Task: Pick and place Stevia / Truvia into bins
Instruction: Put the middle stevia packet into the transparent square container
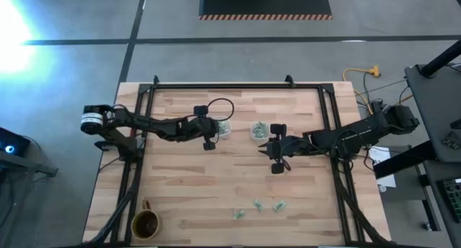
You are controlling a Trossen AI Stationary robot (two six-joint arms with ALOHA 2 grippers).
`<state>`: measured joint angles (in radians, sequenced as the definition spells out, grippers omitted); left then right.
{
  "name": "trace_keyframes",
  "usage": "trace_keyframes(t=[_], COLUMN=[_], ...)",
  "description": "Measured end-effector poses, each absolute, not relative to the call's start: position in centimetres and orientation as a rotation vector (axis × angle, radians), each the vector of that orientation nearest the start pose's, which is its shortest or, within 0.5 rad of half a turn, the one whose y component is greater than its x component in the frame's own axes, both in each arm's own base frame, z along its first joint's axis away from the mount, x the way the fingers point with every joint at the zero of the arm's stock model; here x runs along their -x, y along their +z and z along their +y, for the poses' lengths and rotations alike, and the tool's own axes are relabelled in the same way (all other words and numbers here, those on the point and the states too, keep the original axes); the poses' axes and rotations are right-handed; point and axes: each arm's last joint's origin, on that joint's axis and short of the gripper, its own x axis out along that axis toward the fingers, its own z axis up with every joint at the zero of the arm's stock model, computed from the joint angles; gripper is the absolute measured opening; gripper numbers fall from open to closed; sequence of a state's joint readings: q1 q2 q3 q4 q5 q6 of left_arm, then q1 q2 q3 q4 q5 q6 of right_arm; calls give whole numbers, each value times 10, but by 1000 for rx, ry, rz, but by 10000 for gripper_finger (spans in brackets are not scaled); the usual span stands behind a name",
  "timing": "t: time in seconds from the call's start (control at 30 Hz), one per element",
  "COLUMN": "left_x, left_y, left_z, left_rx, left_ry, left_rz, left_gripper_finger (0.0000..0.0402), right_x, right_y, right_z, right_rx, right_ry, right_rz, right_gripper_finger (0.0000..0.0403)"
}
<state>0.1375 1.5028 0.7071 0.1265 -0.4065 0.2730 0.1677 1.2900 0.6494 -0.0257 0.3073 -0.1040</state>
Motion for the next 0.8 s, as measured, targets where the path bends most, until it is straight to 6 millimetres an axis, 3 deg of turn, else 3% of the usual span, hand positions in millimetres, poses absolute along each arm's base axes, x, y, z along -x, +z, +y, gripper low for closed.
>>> trace_keyframes(t=[0.33, 0.5, 0.8], left_x=[-286, -286, -284], left_y=[176, 178, 188], left_z=[50, 46, 34], left_rx=[-344, -348, -358], left_ry=[429, 417, 383], left_rz=[738, 728, 687], left_gripper_finger=[125, 130, 130], right_x=[-252, -253, -253], right_y=[199, 200, 201], right_z=[35, 40, 46], right_rx=[210, 139, 6], right_ry=[-60, 94, 181], right_rz=[657, 642, 632], right_gripper_finger=[68, 74, 74])
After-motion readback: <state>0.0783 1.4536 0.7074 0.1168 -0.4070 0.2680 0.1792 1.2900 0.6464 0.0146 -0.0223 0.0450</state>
